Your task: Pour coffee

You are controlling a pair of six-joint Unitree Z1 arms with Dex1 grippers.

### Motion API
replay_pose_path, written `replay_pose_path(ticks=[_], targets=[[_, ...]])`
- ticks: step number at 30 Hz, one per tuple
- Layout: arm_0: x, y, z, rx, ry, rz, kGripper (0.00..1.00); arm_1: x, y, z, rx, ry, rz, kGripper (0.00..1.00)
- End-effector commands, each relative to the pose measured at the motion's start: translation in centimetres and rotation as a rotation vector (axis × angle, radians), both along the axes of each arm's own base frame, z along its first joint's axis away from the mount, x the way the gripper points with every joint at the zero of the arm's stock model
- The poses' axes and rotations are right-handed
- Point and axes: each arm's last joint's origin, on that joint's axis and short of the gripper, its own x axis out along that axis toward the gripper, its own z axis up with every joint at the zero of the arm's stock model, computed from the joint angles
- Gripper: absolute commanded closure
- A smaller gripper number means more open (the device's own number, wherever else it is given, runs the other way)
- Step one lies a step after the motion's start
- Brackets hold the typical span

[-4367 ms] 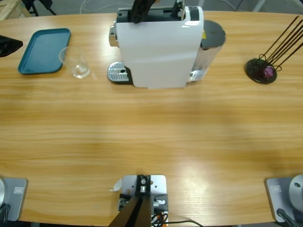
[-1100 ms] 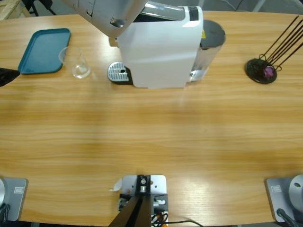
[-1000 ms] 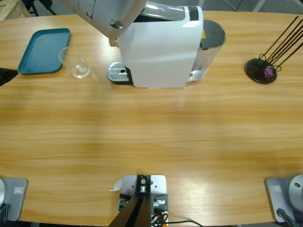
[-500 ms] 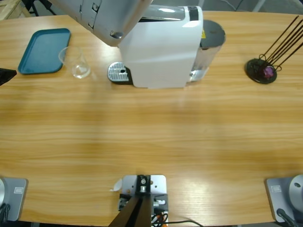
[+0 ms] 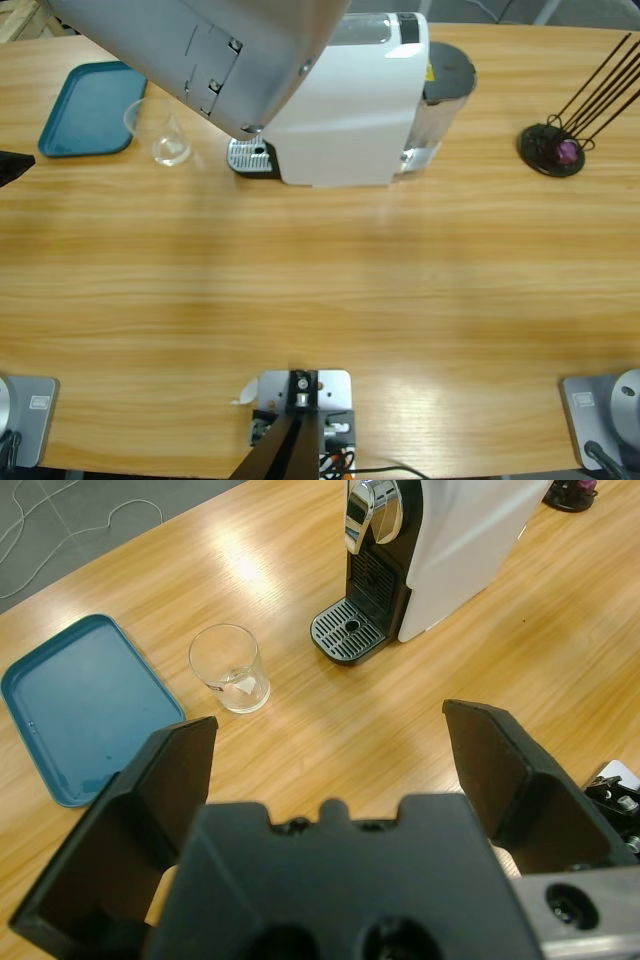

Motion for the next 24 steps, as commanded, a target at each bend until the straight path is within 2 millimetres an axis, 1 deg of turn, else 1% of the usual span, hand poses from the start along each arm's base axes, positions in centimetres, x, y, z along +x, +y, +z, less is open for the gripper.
replay_pose_path(ticks=[1,4,5,6,7,8,9,10,11,13,16,18,20,22,24], targets=[[-0.7,0.6,-1.1,0.005,0.039,0.006,0.027,-0.2,-1.6,-2.0,-0.091,0.081,0.033,1.0],[-0.3,0.2,-1.5,0.01,0.051,0.016,0.027,-0.5,-4.7,3.9,0.036,0.108,0.136,1.0],[-0.1,0.1,-1.6,0.012,0.052,0.018,0.027,-0.8,-5.8,5.7,0.073,0.115,0.178,0.918],[0.0,0.0,-1.7,0.013,0.05,0.021,0.027,-1.2,-7.1,7.3,0.107,0.125,0.21,0.718],[0.0,0.1,-1.7,0.013,0.046,0.027,0.025,-1.6,-8.4,8.6,0.138,0.143,0.239,0.488],[0.1,0.1,-1.8,0.011,0.042,0.032,0.023,-2.1,-9.6,9.6,0.162,0.169,0.273,0.236],[0.1,0.1,-1.8,0.009,0.041,0.035,0.021,-2.9,-11.0,10.5,0.178,0.204,0.308,0.035],[0.1,0.1,-2.0,0.009,0.04,0.039,0.018,-3.5,-12.0,10.8,0.185,0.239,0.332,0.003],[0.2,0.2,-2.3,0.007,0.037,0.045,0.018,-4.1,-13.0,10.8,0.191,0.278,0.354,0.0],[0.4,0.2,-3.1,-0.002,0.026,0.06,0.019,-5.2,-15.0,9.8,0.187,0.362,0.374,0.0],[1.0,0.5,-4.5,-0.001,0.002,0.119,0.023,-7.4,-18.6,8.2,0.183,0.424,0.34,0.004],[1.7,0.7,-5.2,-0.003,-0.004,0.166,0.054,-8.9,-21.0,7.3,0.191,0.422,0.333,0.004],[2.6,0.4,-5.9,0.004,-0.003,0.184,0.064,-10.7,-24.0,6.2,0.231,0.394,0.348,0.009],[3.9,-0.4,-7.2,0.031,0.034,0.186,0.065,-12.1,-26.3,5.2,0.274,0.362,0.369,0.013],[5.3,-1.2,-8.4,0.065,0.08,0.195,0.064,-13.2,-28.1,4.3,0.277,0.356,0.382,0.011]])
